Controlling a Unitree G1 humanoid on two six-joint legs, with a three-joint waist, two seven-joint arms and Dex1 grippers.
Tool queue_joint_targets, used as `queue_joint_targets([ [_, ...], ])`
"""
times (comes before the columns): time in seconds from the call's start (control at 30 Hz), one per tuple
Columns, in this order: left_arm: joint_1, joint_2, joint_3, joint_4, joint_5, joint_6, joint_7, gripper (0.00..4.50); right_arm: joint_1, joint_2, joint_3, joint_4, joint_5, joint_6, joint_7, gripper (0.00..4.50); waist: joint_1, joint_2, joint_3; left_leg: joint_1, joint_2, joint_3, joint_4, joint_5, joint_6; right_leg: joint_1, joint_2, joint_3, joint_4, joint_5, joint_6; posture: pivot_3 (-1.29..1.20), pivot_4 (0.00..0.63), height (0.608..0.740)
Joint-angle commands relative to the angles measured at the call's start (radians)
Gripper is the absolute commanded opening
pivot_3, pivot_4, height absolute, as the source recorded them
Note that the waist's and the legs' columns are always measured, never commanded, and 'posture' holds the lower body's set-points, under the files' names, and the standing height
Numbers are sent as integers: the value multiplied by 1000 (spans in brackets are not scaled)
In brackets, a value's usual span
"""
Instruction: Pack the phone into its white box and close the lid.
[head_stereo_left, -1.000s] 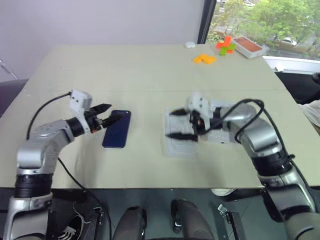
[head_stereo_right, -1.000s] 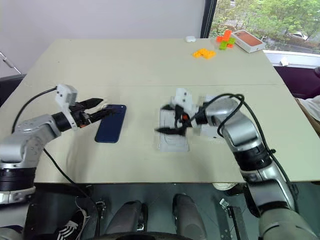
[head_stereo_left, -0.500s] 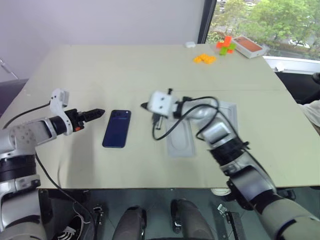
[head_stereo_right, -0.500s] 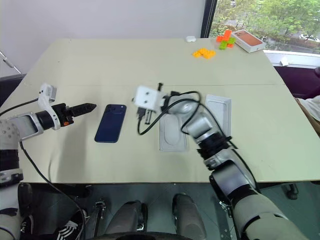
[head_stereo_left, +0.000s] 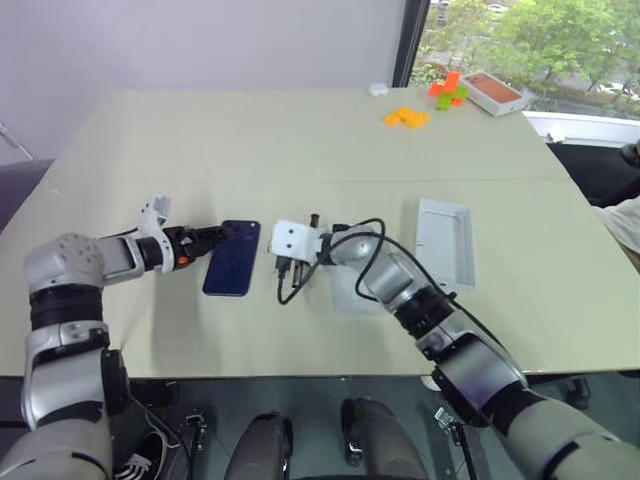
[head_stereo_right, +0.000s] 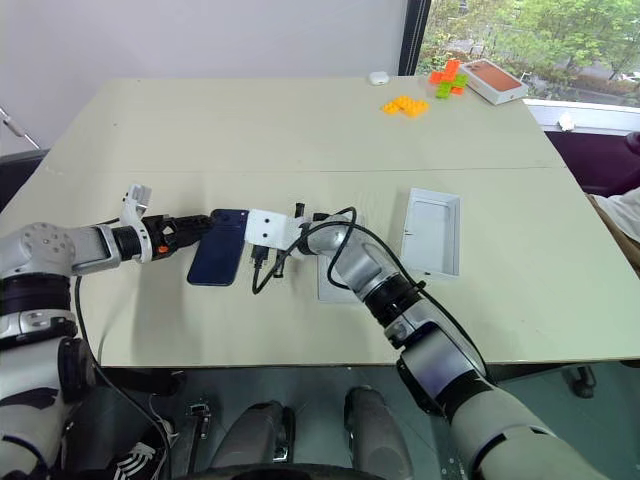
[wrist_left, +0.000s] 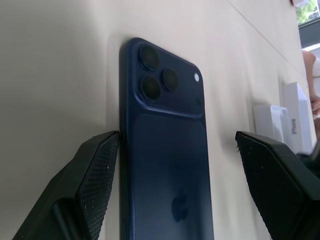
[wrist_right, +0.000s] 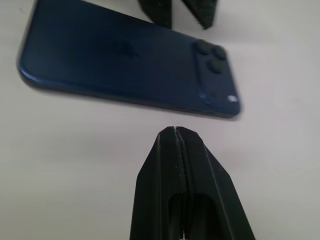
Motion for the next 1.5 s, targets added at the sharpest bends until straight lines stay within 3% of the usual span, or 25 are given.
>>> queue_joint_targets([
  [0.03,-21,-16,-18,37,13,23,-11,3929,-25,32,-27,-13,28,55,13,18,3,0,0,0,0,0,0,0,0,0,0,0,0,0,0,0,150,740],
  [0.53,30,-63,-41,-41,33,40,-22,3929,-122,51,-58,134,43,255,64,18,8,0,-1,1,-2,-1,0,0,0,2,-2,0,0,0,0,0,150,740],
  [0.83,78,-180,24,-221,-31,170,44,3929,-128,63,-89,191,51,237,29,18,10,0,-1,1,-2,-1,0,-1,1,2,-3,0,0,0,0,0,150,740],
  [1.17,67,-285,152,-293,-50,282,118,3929,-125,69,-96,202,47,228,24,18,3,0,-1,2,-2,-2,0,0,0,2,-3,0,1,0,0,0,150,740],
  [1.5,104,-273,176,-321,-32,249,143,3929,-106,54,-84,191,30,211,20,18,1,0,-1,2,-2,-2,-1,1,-3,2,-2,0,1,0,0,0,150,740],
])
